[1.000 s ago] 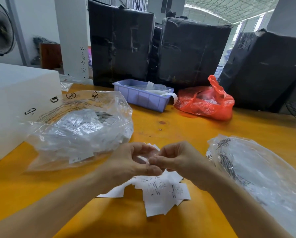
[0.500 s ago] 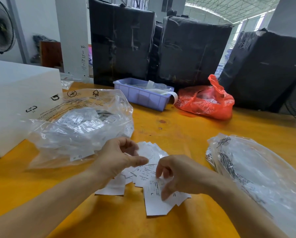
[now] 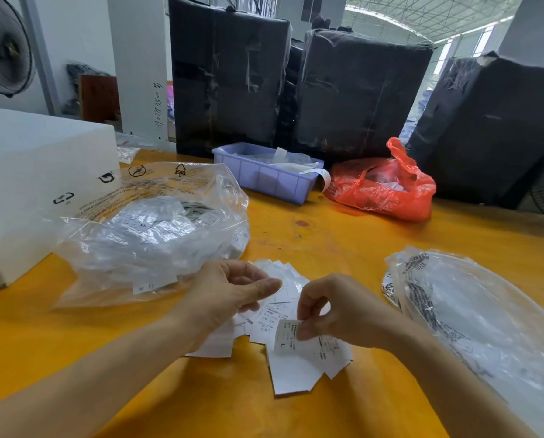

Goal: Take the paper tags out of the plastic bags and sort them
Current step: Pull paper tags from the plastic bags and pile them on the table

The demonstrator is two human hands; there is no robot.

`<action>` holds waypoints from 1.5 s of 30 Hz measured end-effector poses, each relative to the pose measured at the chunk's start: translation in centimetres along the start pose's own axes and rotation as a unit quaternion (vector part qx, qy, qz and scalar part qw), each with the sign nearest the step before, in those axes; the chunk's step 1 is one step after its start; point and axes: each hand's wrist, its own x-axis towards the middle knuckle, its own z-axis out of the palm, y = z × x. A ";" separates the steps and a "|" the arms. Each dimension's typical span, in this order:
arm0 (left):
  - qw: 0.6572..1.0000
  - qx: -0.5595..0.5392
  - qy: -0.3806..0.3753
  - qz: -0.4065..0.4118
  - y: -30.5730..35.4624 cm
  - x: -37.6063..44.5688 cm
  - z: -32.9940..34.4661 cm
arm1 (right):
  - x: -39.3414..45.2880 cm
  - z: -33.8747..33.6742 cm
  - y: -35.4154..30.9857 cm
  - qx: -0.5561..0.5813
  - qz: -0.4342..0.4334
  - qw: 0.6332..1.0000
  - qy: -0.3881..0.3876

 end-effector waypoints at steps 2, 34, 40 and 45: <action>1.000 -0.002 0.001 0.000 0.1 0.0 0.0 | -0.3 -0.9 0.0 0.052 0.007 0.999 0.016; 0.998 -0.028 -0.049 -0.020 0.5 -1.0 1.2 | -0.9 -1.3 -0.8 0.107 -0.040 0.979 0.169; 0.998 -0.055 -0.022 -0.014 0.5 -1.0 1.5 | -1.2 -1.7 -1.3 0.118 -0.018 0.983 0.142; 1.000 -0.021 0.017 0.005 0.3 -1.0 1.6 | -1.2 -1.5 -1.5 0.149 -0.013 0.984 0.100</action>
